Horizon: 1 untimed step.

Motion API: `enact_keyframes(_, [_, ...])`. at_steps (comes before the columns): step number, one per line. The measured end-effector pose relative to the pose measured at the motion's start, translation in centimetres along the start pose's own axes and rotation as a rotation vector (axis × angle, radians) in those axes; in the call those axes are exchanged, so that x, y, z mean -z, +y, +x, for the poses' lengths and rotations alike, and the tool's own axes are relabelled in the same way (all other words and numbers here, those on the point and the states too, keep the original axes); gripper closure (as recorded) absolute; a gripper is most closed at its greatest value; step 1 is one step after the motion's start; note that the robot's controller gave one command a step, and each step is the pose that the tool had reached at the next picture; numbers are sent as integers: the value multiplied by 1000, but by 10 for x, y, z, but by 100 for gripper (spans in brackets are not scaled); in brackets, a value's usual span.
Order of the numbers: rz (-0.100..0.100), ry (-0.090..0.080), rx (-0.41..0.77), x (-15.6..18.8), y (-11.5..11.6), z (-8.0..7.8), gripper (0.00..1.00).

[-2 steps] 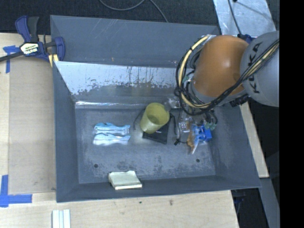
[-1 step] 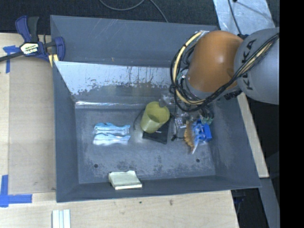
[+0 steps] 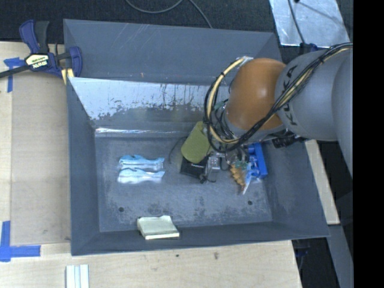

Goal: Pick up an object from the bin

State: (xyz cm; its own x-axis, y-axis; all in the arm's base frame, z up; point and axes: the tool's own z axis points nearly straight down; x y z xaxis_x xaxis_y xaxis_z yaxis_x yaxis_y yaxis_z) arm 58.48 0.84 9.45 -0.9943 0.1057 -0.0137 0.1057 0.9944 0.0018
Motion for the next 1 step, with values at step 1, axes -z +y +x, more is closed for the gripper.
enact_keyframes(1, [-2, -3, -168, -22, 8, -29, 100])
